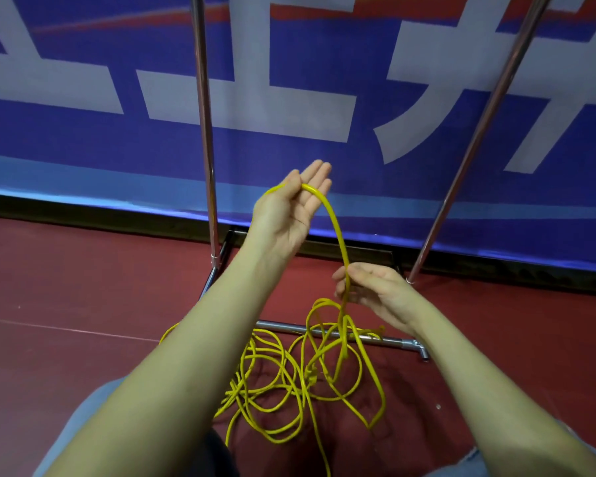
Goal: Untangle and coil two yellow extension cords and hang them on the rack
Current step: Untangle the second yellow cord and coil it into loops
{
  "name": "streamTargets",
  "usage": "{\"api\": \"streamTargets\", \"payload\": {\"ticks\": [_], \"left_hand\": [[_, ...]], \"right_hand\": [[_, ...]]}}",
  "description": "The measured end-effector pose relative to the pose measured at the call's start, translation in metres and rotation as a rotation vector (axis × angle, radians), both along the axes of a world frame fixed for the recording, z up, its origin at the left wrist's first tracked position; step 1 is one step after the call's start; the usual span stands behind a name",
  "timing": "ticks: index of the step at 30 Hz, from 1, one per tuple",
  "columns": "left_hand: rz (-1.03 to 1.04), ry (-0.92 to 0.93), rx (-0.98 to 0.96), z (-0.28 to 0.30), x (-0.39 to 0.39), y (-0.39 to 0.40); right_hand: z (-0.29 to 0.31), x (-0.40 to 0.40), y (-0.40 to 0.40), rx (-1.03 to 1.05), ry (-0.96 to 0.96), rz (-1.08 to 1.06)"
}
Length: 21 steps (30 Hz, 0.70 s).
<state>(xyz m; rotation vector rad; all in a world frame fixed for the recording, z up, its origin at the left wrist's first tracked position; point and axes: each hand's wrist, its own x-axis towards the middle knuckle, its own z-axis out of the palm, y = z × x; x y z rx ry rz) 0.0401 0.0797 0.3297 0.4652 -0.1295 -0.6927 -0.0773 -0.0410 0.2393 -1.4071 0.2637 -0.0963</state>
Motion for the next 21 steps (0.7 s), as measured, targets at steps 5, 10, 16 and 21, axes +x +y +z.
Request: {"api": "streamTargets", "payload": {"ticks": [5, 10, 16, 21], "left_hand": [[0.000, -0.052, 0.173, -0.025, -0.002, -0.007], [-0.076, -0.194, 0.318, -0.041, -0.017, -0.013], [-0.085, -0.080, 0.216, -0.026, -0.018, -0.010], [-0.042, -0.032, 0.058, -0.006, -0.006, -0.003]], "right_hand": [[-0.001, 0.002, 0.002, -0.082, 0.068, -0.087], [0.012, 0.004, 0.002, -0.044, 0.031, -0.120], [0.005, 0.005, 0.003, -0.124, -0.008, -0.107], [-0.011, 0.006, 0.003, -0.475, 0.191, -0.205]]}}
